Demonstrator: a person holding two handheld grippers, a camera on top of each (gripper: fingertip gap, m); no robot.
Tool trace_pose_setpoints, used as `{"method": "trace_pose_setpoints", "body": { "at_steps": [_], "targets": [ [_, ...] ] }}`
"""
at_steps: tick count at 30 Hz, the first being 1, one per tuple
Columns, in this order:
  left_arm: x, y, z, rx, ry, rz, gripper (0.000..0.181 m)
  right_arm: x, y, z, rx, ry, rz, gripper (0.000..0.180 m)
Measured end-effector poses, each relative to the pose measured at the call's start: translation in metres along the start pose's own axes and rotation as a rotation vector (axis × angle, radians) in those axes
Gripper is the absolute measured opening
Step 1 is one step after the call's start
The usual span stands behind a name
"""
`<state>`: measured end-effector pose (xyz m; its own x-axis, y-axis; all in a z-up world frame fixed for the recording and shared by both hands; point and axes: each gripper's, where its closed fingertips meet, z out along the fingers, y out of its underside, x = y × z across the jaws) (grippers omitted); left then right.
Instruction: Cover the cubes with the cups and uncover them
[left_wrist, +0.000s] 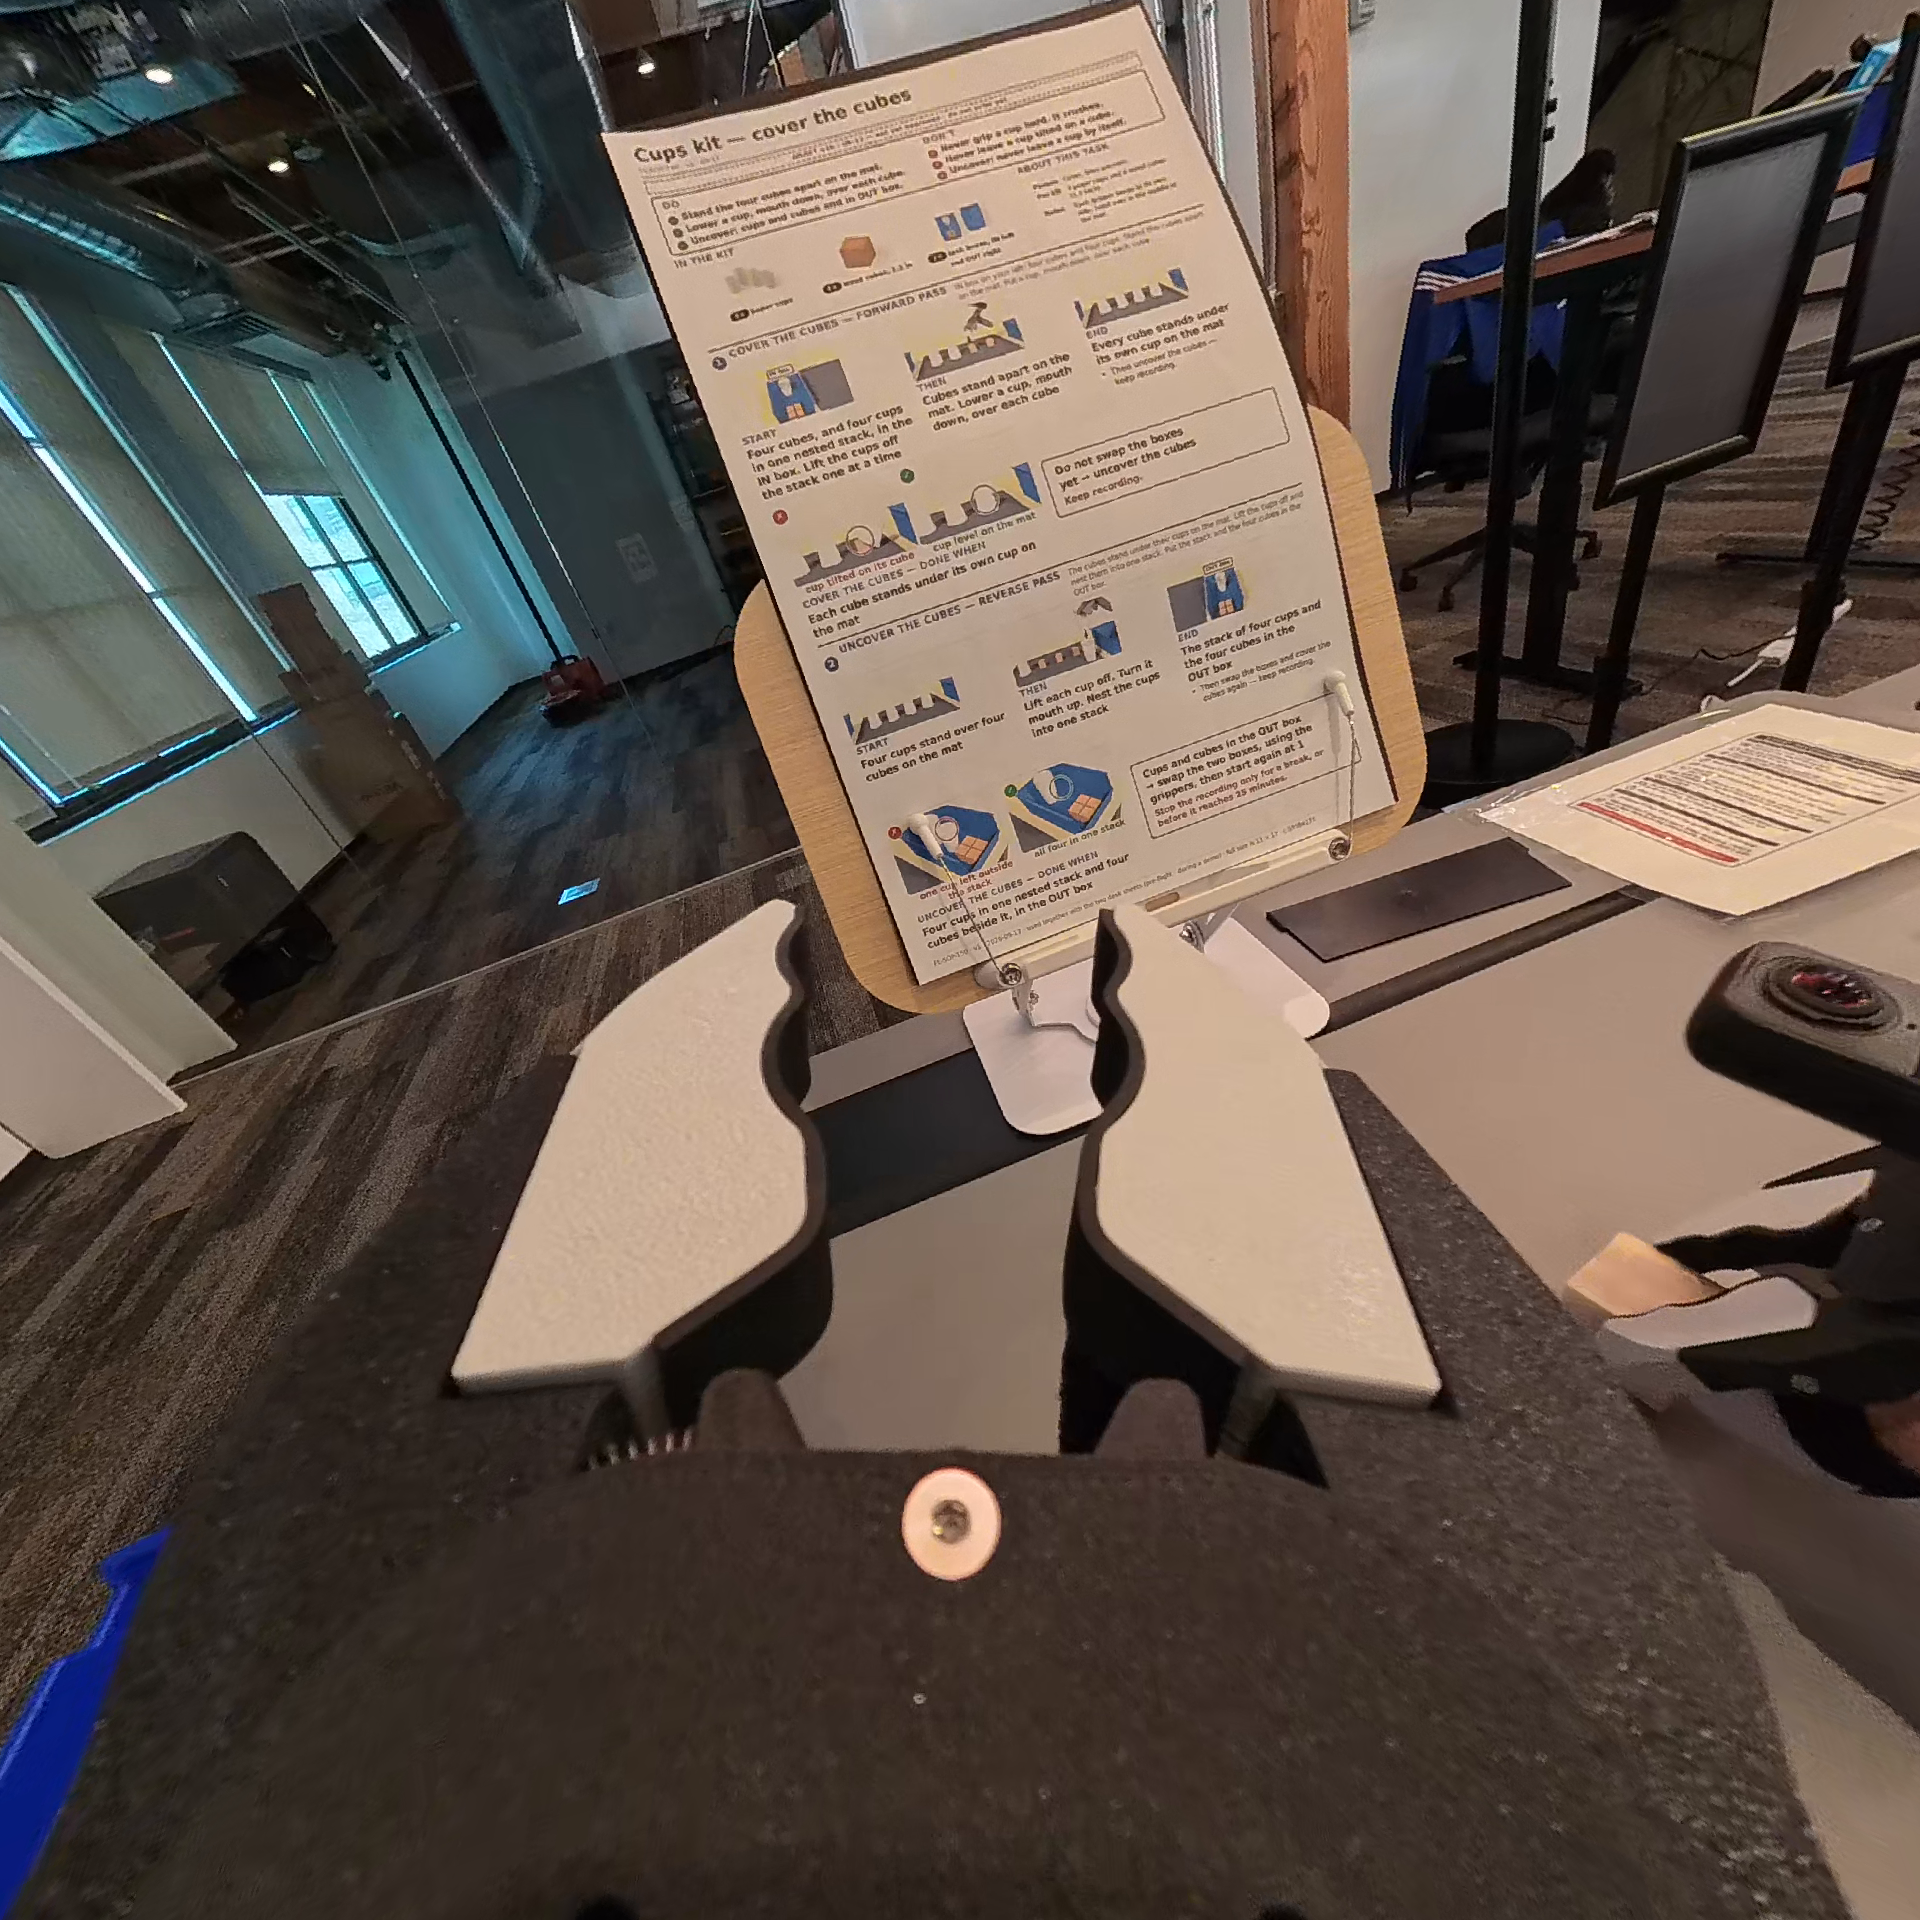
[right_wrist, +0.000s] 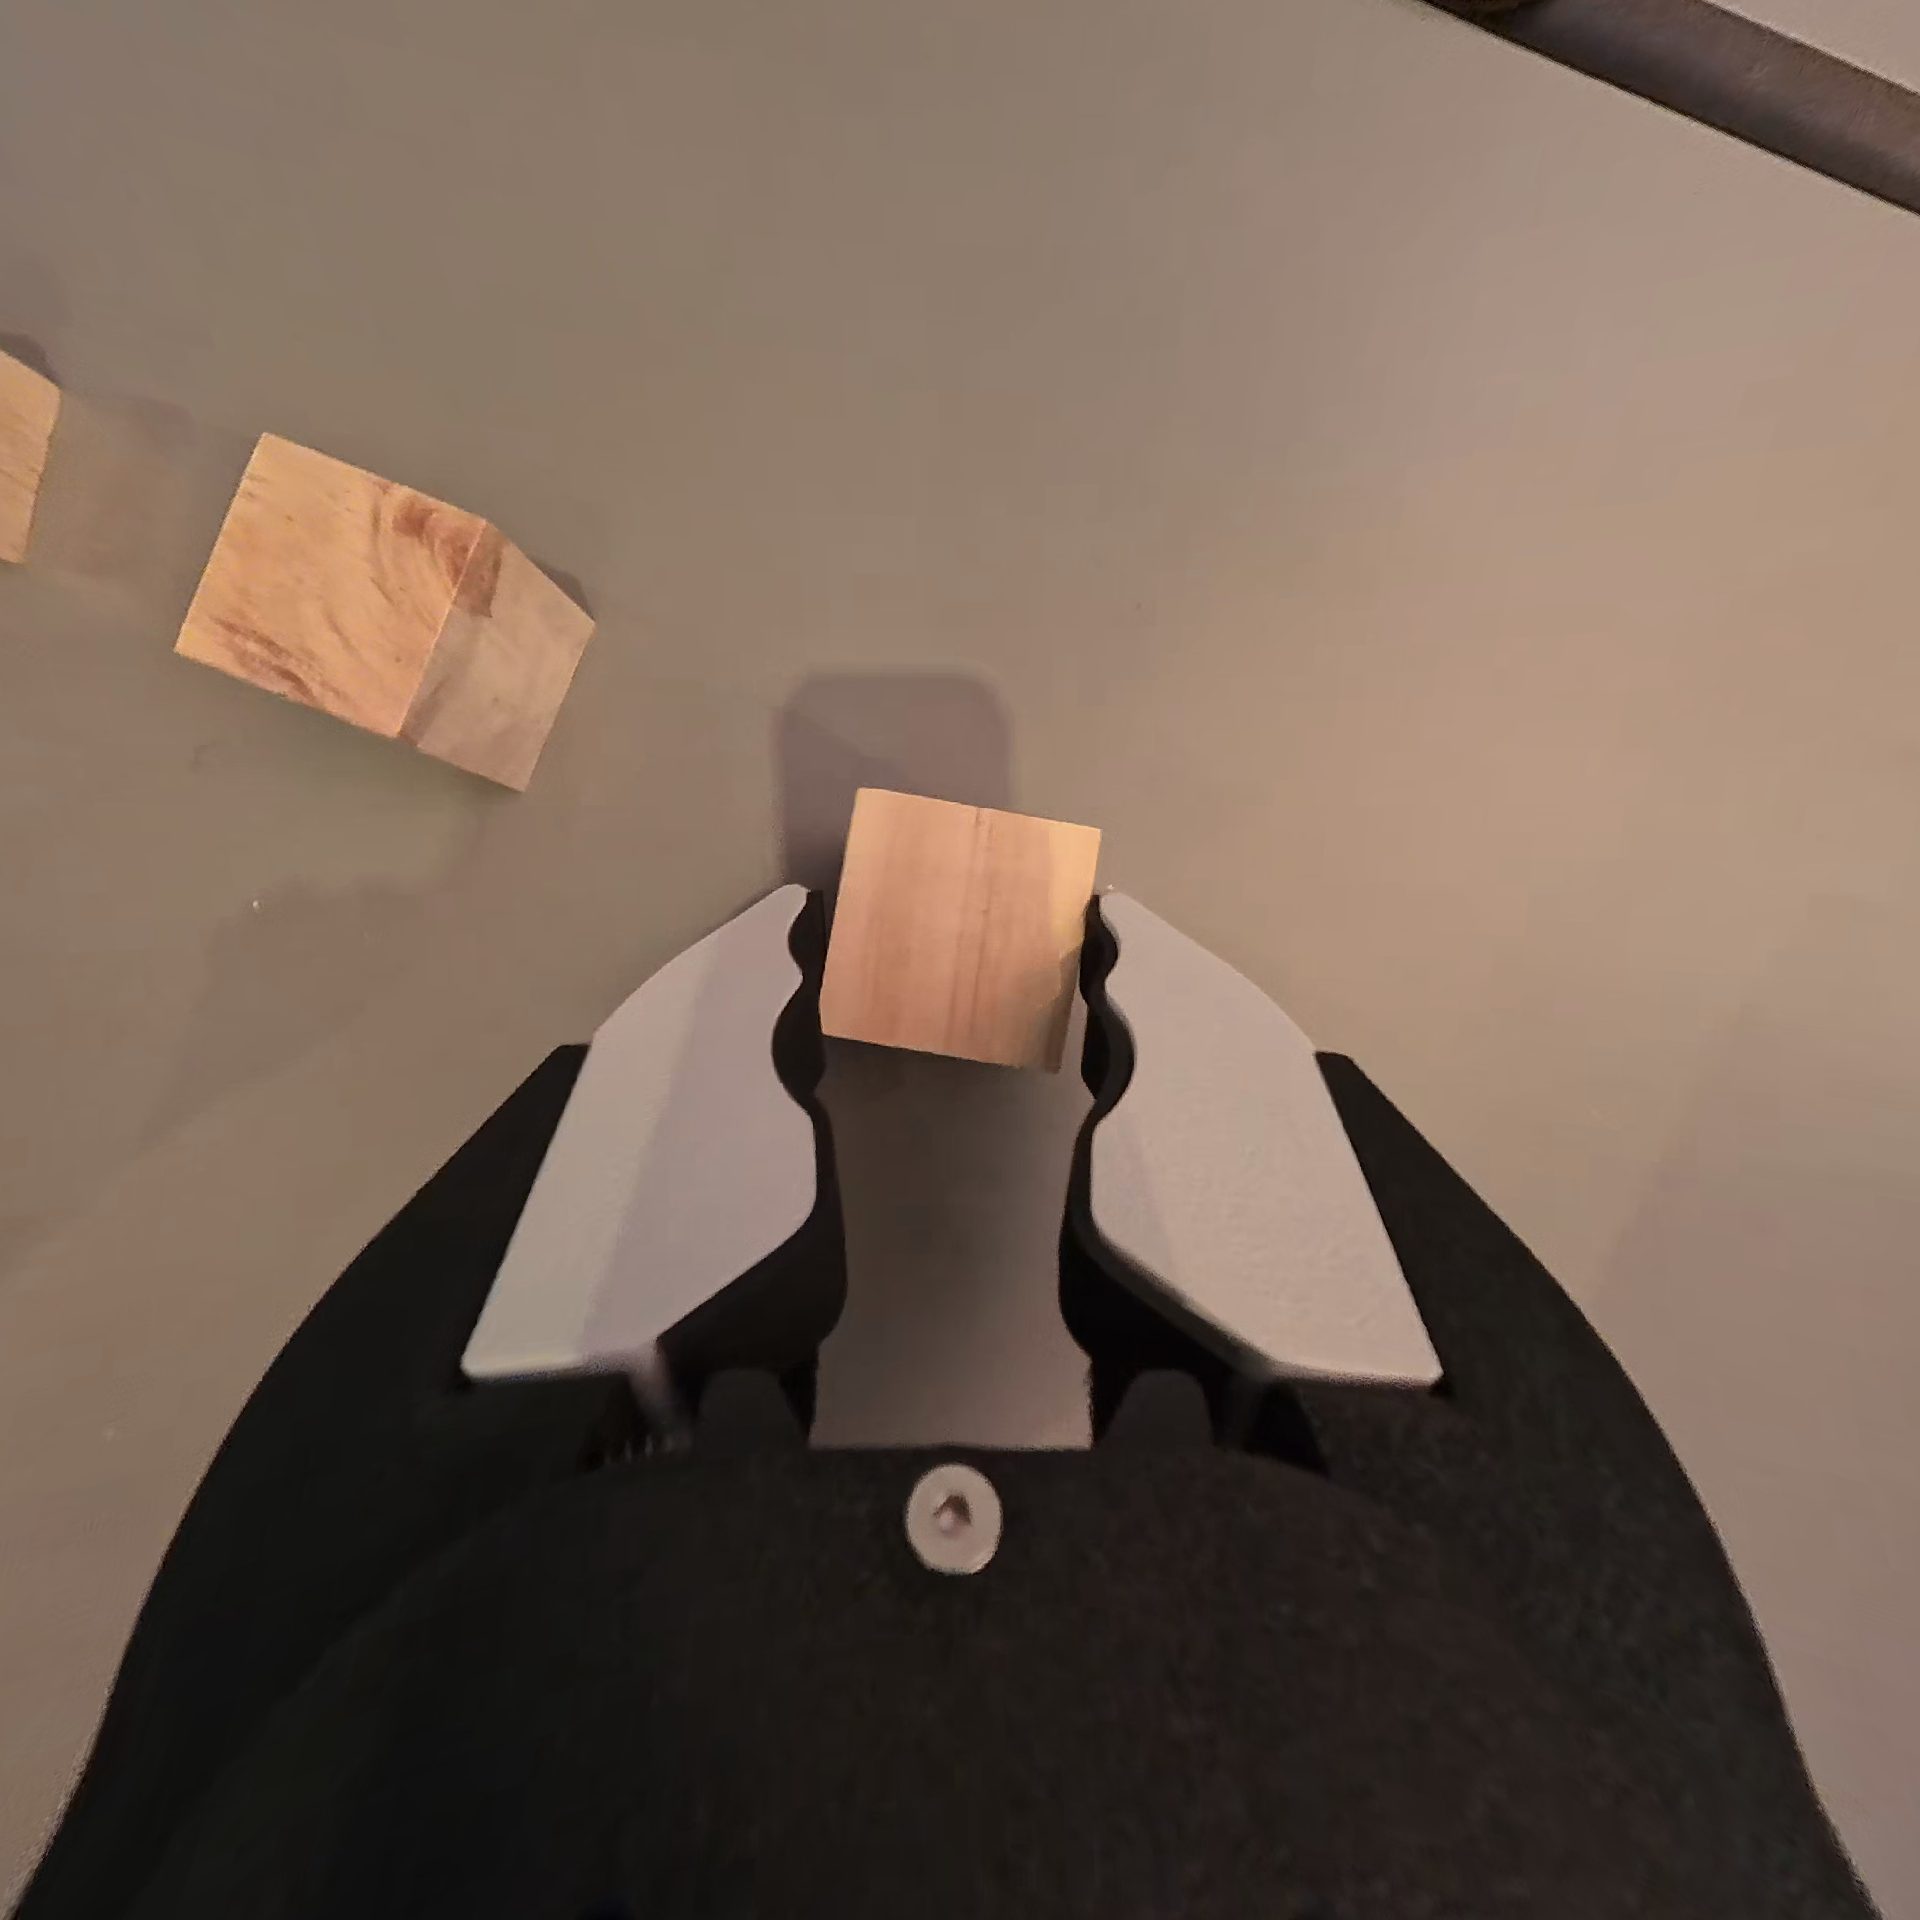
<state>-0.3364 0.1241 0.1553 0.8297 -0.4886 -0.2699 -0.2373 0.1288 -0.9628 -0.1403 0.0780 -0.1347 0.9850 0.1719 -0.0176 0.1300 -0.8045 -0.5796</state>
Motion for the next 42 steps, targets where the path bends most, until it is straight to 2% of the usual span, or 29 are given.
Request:
{"method": "trace_pose_setpoints", "body": {
  "at_steps": [1,5,9,14,16,18,21,27,35,42],
  "targets": [
    [0.000,0.000,0.000,0.000,0.001,-0.001,0.052,0.000,0.001,-0.005,0.007,-0.027,0.005,0.047],
    [-0.002,0.001,0.000,-0.001,0.000,-0.004,0.052,0.012,0.001,-0.045,0.072,-0.147,0.061,0.047],
    [-0.003,0.002,0.001,-0.004,-0.002,-0.006,0.051,0.054,-0.001,-0.119,0.196,-0.161,0.115,0.046],
    [-0.002,0.003,0.002,-0.009,0.000,0.000,0.051,0.152,0.021,-0.227,0.309,0.099,0.129,0.047],
    [-0.001,0.003,0.003,-0.009,0.002,-0.001,0.051,0.199,0.045,-0.255,0.288,0.216,0.159,0.047],
    [0.001,0.003,0.003,-0.008,0.010,-0.002,0.051,0.243,0.075,-0.266,0.245,0.295,0.196,0.047],
    [0.010,0.001,0.003,-0.007,0.053,-0.012,0.051,0.292,0.122,-0.250,0.154,0.345,0.277,0.047],
    [0.010,-0.003,0.000,0.003,0.039,0.001,0.051,0.317,0.173,-0.183,0.000,0.291,0.270,0.047],
    [0.009,-0.001,-0.001,-0.001,0.037,-0.004,0.050,0.320,0.182,-0.144,-0.051,0.280,0.267,0.047],
    [0.008,-0.003,-0.002,0.002,0.024,0.010,0.049,0.329,0.182,-0.133,-0.055,0.323,0.274,0.047]
  ]
}}
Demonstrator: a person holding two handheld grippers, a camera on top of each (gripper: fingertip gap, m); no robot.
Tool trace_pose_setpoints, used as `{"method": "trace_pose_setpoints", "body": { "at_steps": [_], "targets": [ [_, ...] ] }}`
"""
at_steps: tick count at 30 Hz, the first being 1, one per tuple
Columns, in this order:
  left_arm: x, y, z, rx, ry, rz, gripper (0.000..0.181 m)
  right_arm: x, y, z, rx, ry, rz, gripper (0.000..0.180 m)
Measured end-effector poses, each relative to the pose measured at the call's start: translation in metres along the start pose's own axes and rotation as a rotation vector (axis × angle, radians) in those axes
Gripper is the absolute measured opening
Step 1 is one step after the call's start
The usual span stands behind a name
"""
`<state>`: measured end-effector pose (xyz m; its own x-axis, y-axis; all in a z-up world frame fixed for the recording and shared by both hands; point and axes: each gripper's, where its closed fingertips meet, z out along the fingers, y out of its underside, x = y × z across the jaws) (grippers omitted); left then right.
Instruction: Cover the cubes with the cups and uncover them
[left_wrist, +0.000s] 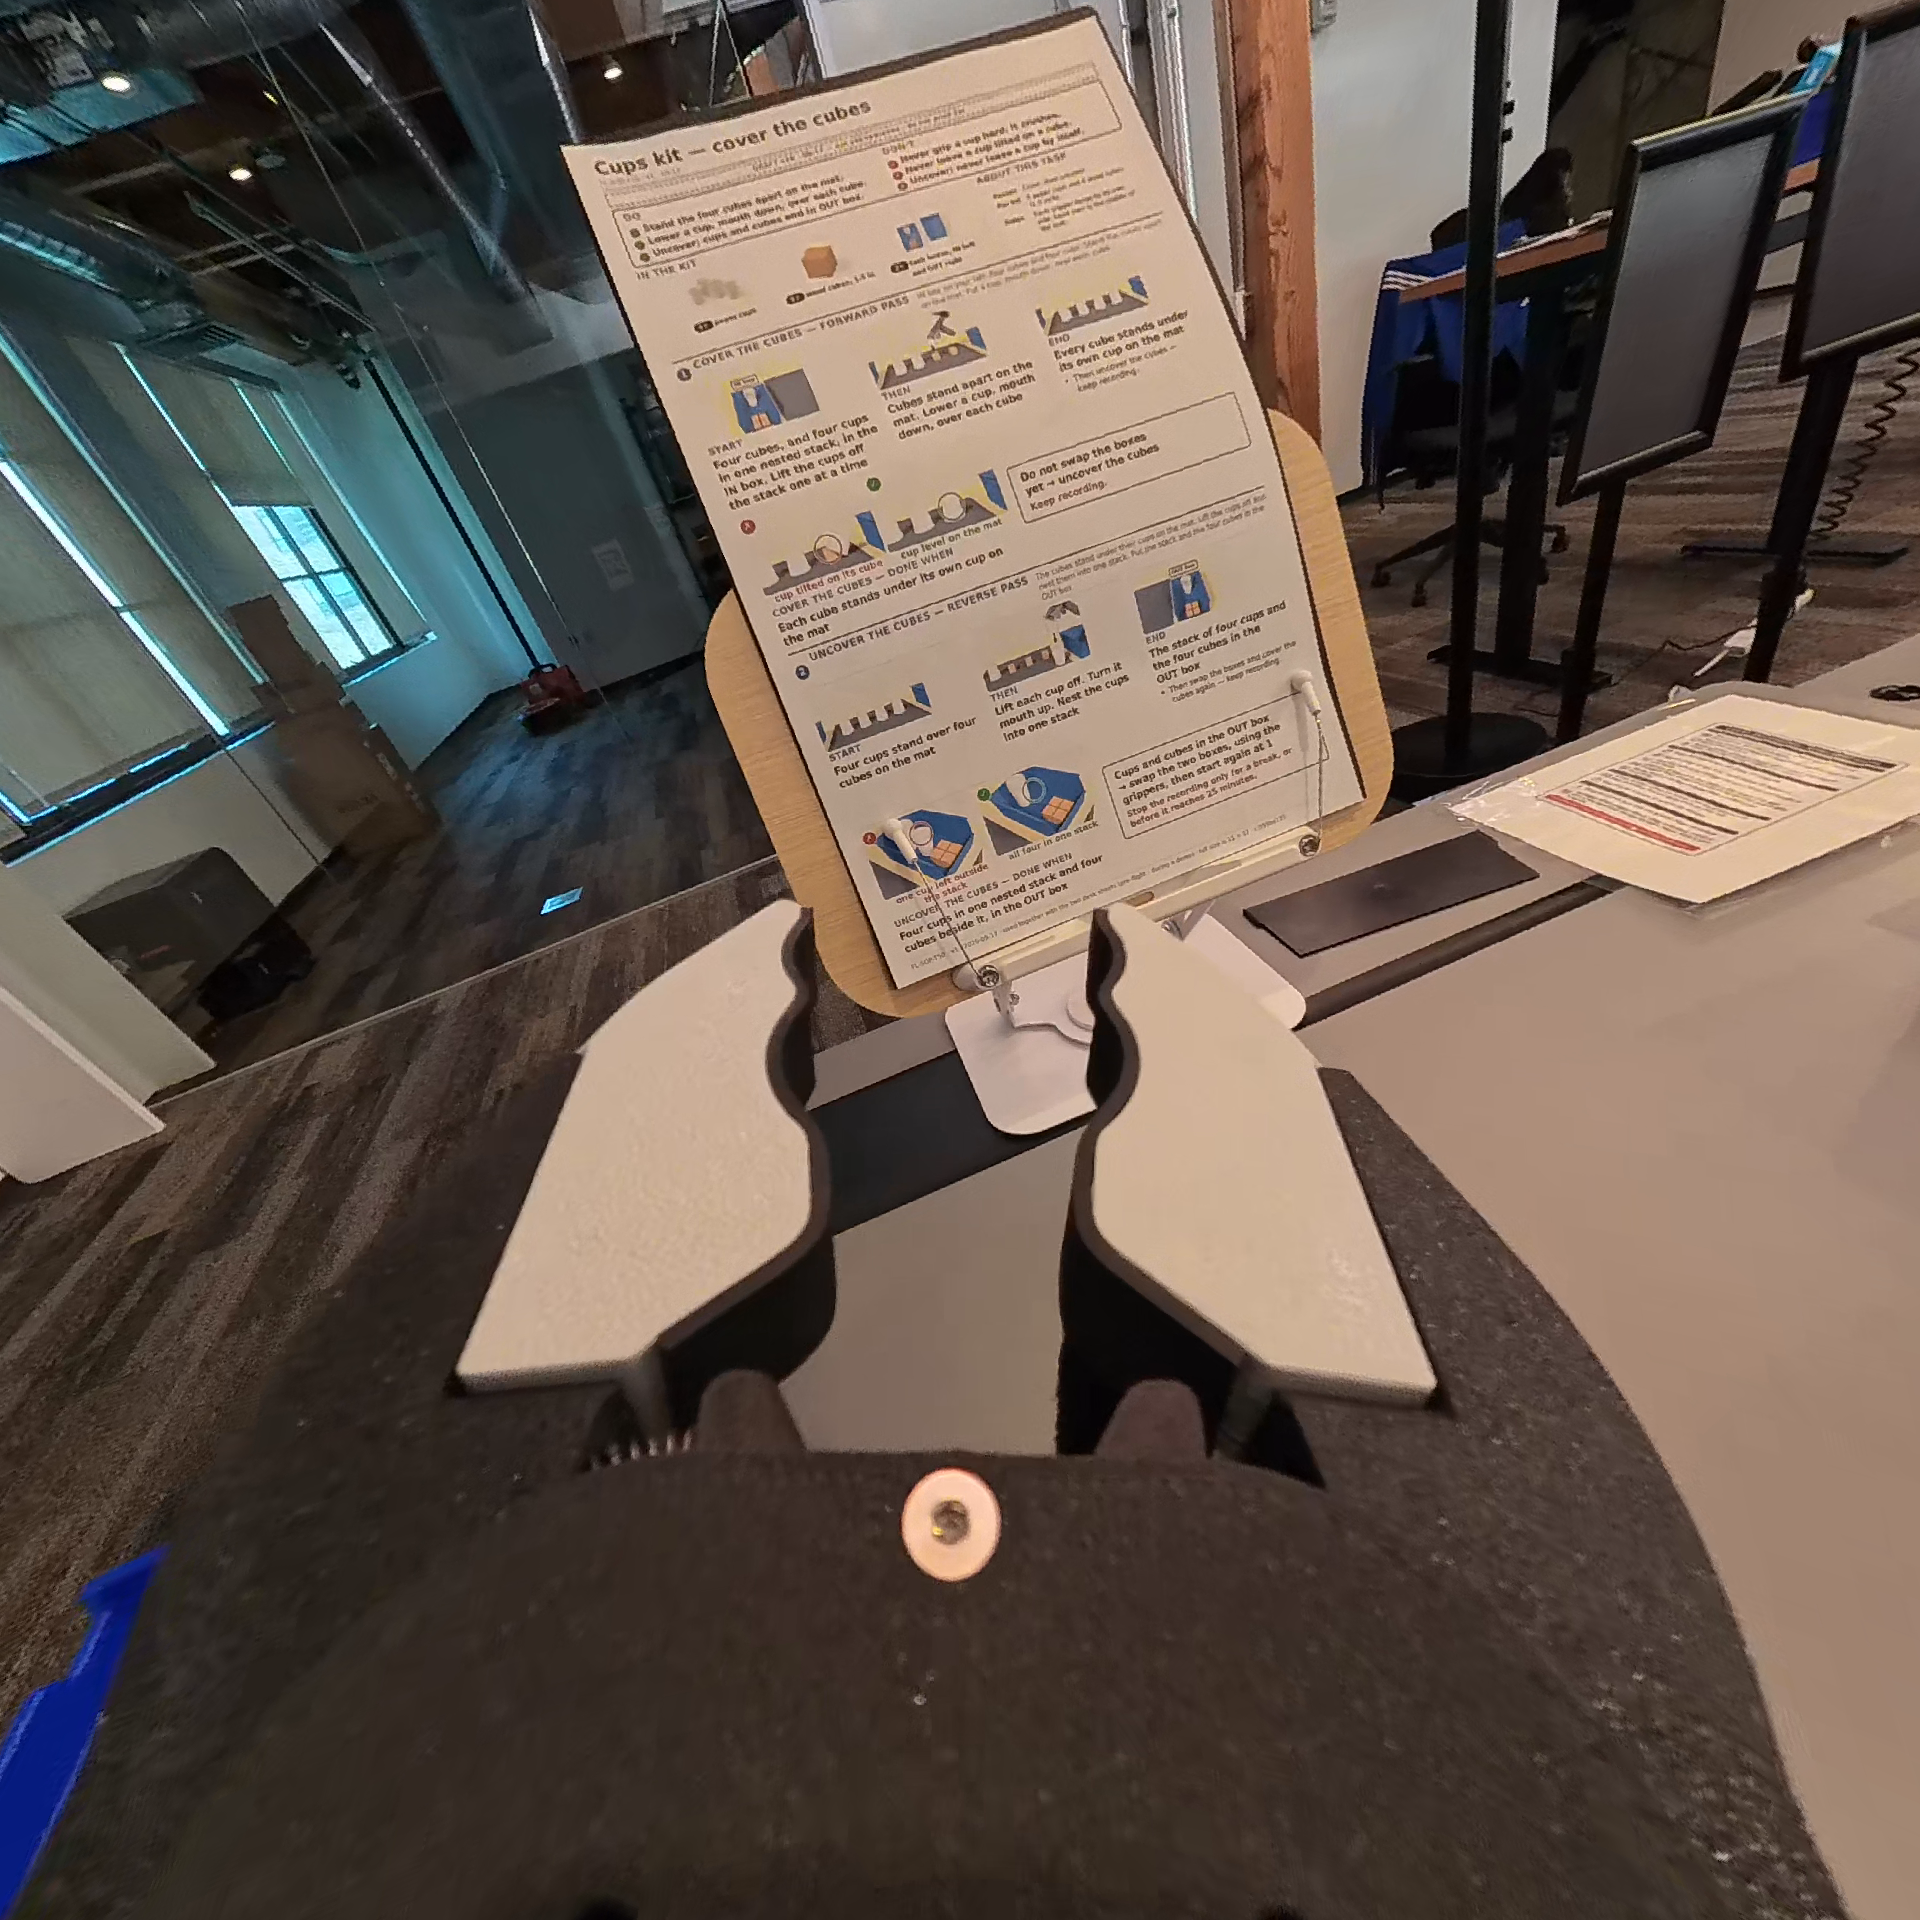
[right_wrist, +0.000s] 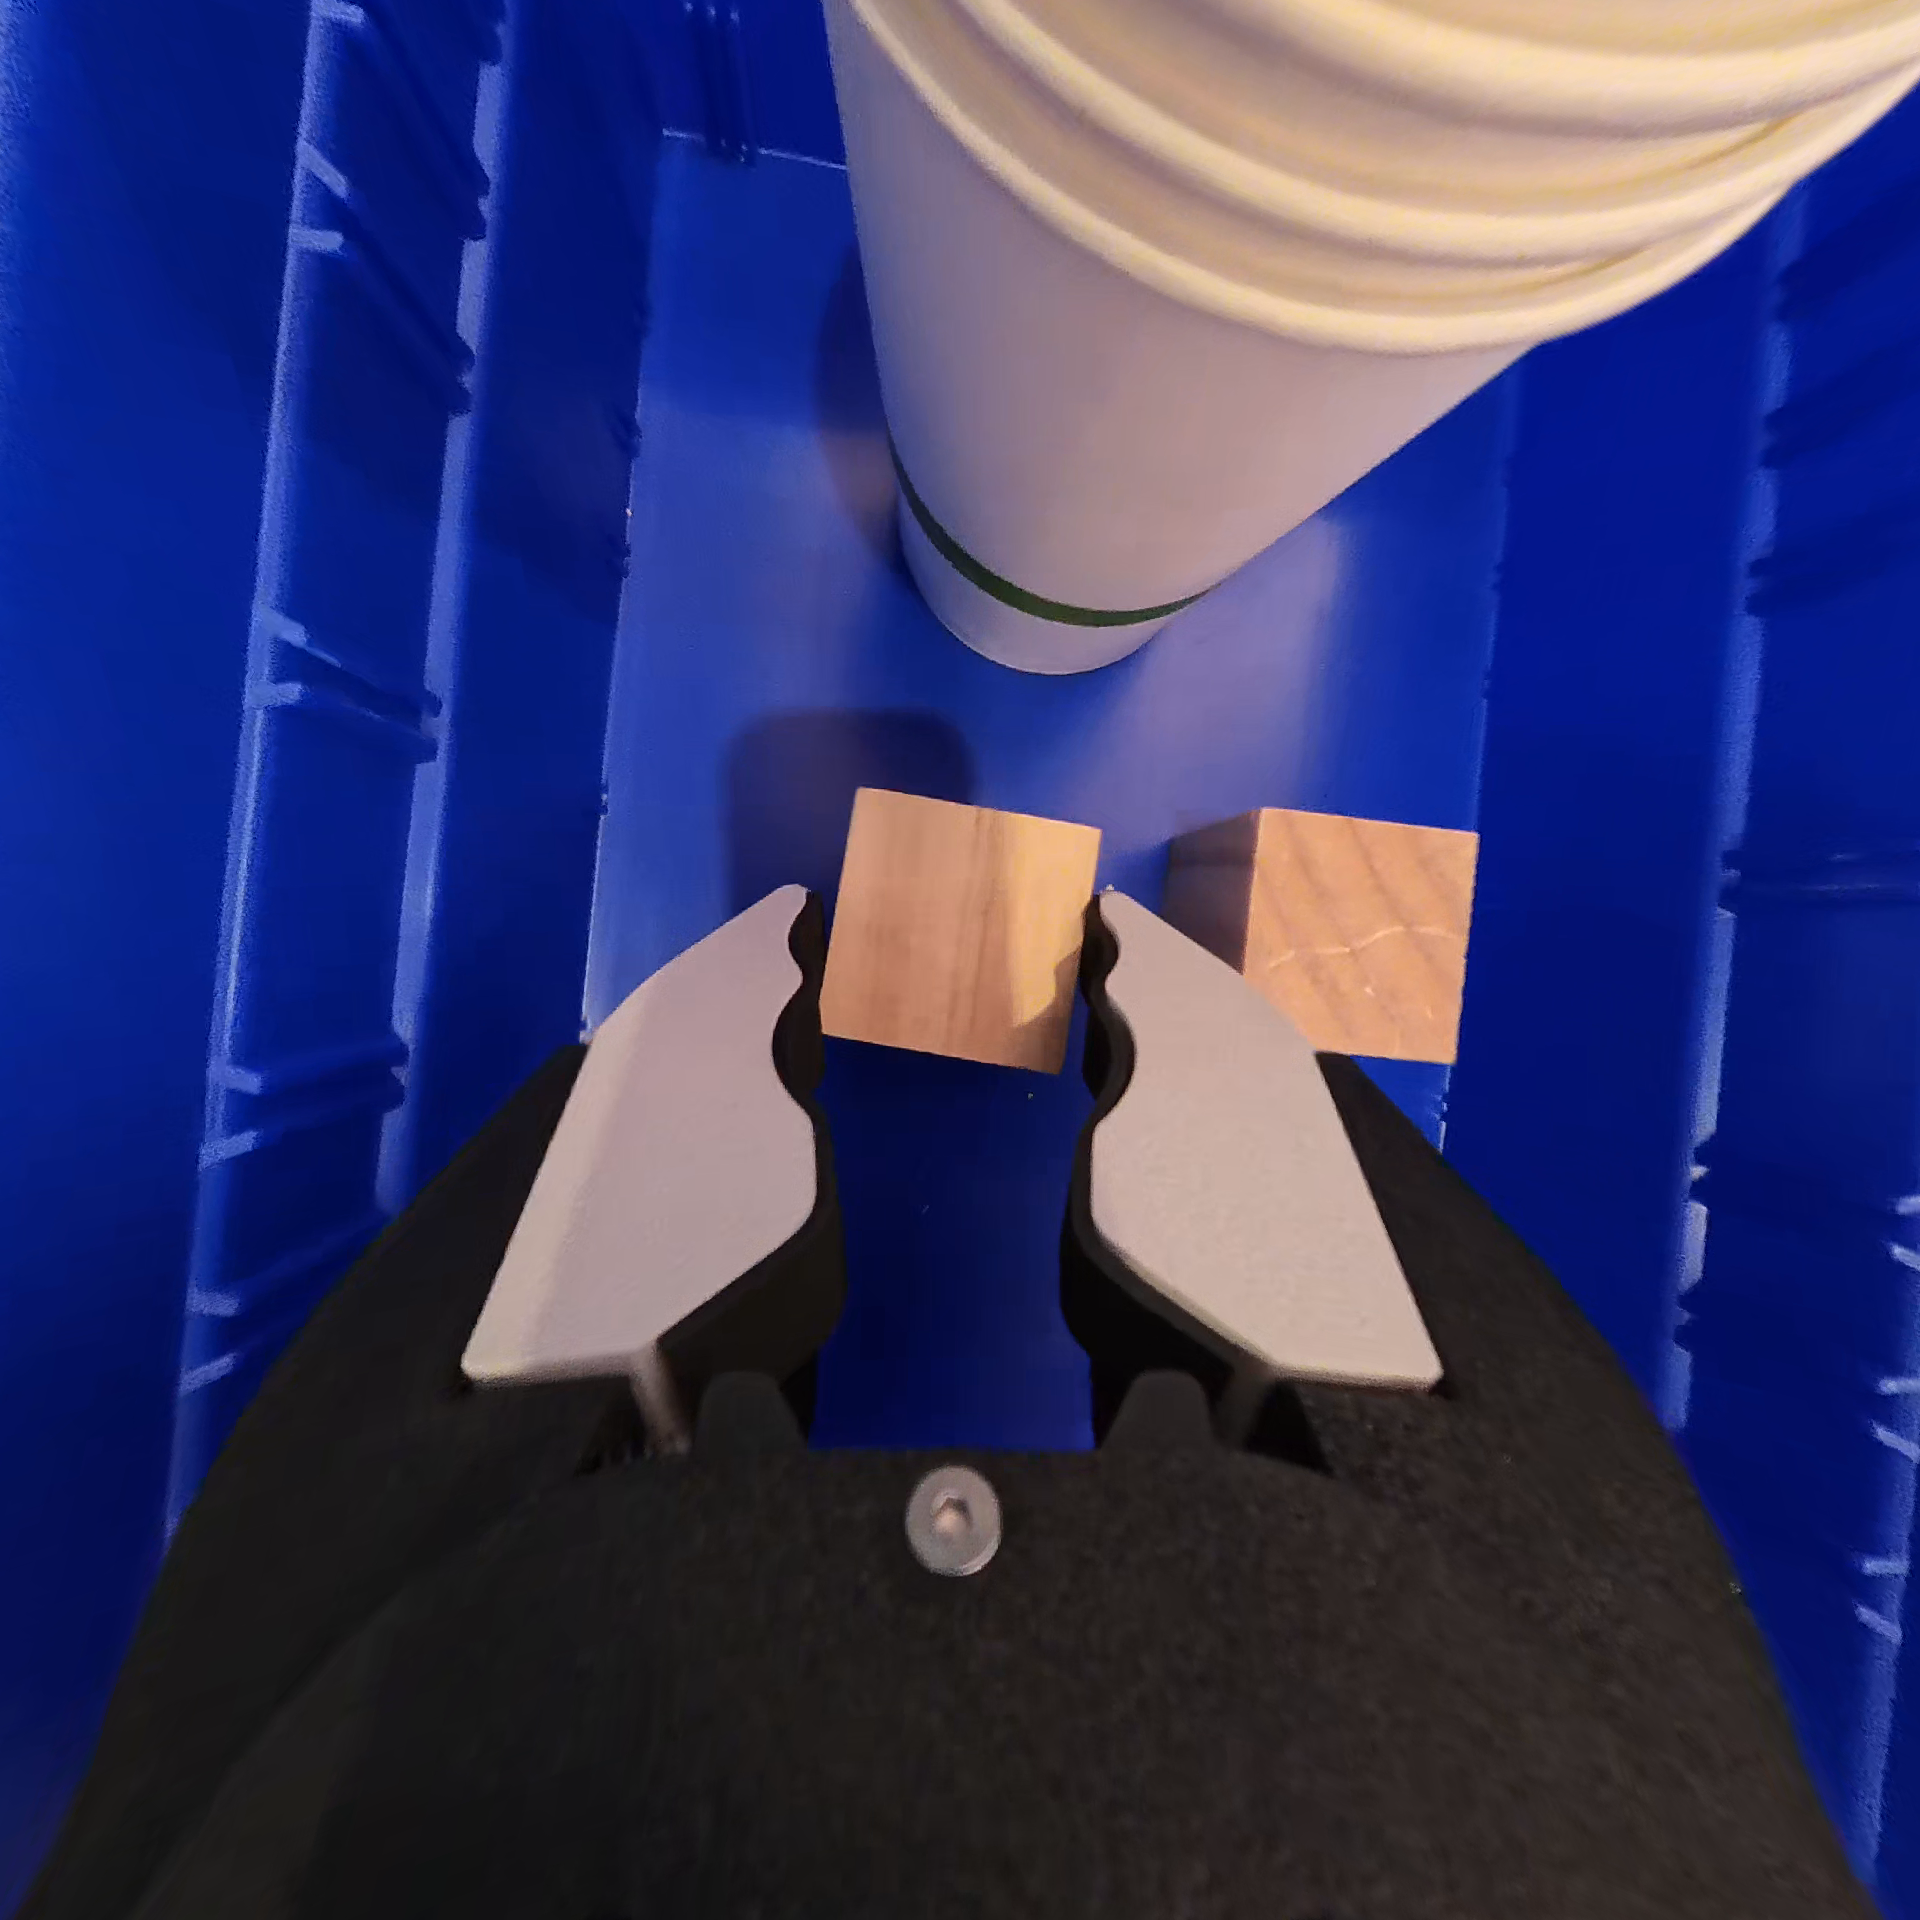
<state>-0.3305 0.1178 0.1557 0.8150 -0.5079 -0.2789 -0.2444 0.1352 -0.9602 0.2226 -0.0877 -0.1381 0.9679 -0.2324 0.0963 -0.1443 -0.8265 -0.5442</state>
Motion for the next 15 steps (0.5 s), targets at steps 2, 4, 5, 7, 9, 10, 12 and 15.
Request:
{"method": "trace_pose_setpoints", "body": {
  "at_steps": [2,4,5,7,9,10,12,15],
  "targets": [
    [-0.0010,0.0005,0.0000,-0.002,-0.006,0.005,0.049,0.0004,-0.0013,0.0016,-0.004,0.000,-0.004,0.047],
    [-0.0026,0.0013,0.0001,-0.008,-0.017,0.012,0.049,0.0011,-0.0029,0.0031,-0.007,0.002,-0.005,0.047],
    [-0.0030,0.0011,0.0000,-0.007,-0.018,0.014,0.049,0.0010,-0.0039,0.0040,-0.009,-0.002,-0.002,0.047],
    [-0.0034,0.0001,-0.0009,-0.001,-0.014,0.008,0.049,0.0008,-0.0054,0.0055,-0.011,-0.011,0.007,0.047],
    [-0.0041,-0.0008,-0.0020,0.004,-0.011,0.000,0.049,0.0001,-0.0056,0.0067,-0.018,-0.022,0.010,0.047],
    [-0.0050,-0.0010,-0.0024,0.005,-0.013,-0.002,0.049,0.0002,-0.0056,0.0067,-0.019,-0.024,0.008,0.047],
    [-0.0075,-0.0011,-0.0034,0.005,-0.021,-0.001,0.049,-0.0006,-0.0044,0.0069,-0.022,-0.032,-0.005,0.048],
    [-0.0093,-0.0030,-0.0058,0.014,-0.020,-0.010,0.050,0.0012,-0.0024,0.0019,-0.023,-0.027,-0.019,0.069]
  ]
}}
